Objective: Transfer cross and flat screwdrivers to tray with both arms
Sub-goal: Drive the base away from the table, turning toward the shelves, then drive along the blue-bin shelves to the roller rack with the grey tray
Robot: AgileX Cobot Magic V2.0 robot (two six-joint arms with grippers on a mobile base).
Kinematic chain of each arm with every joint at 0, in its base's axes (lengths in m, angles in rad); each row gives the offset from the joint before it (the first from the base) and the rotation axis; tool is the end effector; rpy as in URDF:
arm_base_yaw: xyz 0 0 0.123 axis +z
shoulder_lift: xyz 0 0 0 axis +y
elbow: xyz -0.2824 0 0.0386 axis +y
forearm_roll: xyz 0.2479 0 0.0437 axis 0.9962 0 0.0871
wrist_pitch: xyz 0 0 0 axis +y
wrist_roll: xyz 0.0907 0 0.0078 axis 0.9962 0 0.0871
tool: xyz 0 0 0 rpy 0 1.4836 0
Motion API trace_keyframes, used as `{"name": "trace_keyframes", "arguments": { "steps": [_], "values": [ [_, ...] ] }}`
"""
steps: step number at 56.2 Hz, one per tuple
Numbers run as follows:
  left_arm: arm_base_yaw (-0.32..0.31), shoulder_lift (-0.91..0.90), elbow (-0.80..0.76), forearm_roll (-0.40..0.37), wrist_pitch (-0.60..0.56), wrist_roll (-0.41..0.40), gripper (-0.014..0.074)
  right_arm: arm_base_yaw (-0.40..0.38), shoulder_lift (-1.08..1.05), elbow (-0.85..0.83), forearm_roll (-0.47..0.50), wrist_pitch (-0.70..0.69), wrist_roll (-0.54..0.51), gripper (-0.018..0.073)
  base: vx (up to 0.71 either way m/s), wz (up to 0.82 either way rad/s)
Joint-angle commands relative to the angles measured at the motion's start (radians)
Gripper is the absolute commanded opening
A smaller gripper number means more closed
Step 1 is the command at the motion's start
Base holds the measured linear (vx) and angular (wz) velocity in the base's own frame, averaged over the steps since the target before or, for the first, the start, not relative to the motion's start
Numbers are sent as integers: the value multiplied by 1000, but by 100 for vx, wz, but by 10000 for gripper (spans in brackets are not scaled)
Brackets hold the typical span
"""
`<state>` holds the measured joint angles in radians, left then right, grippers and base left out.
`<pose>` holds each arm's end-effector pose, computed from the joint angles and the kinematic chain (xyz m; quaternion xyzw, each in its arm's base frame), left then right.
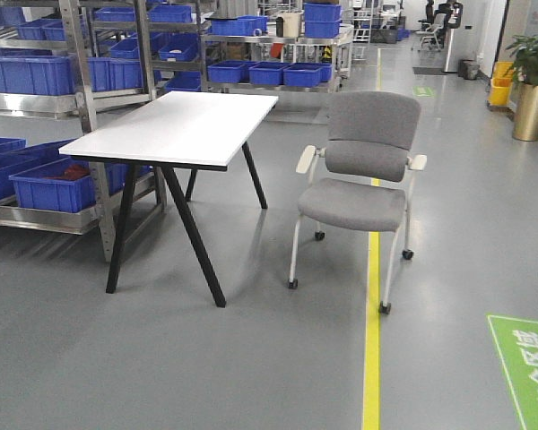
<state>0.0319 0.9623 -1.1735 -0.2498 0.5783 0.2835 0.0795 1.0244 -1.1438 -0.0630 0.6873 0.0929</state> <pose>0.1908 -0.0062 0.4477 0.0574 0.7917 -0.0220 0.6079 0.2074 0.0129 0.4152 -0.0047 0.8547 0.0150 0.5188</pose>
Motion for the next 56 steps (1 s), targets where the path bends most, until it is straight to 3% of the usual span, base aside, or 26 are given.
{"name": "trace_keyframes", "arguments": {
  "steps": [1, 25, 56],
  "values": [
    [-5, -10, -30, -19, -88, -9, 3, -1, -14, -36, -10, -87, -6, -8, 52, 11],
    [-5, -9, -30, -19, -88, -9, 3, -1, -14, -36, -10, -87, -6, -8, 54, 28],
    [-5, -9, -30, -19, -88, -9, 3, -1, -14, -36, -10, -86, -6, -8, 57, 75]
  ]
}}
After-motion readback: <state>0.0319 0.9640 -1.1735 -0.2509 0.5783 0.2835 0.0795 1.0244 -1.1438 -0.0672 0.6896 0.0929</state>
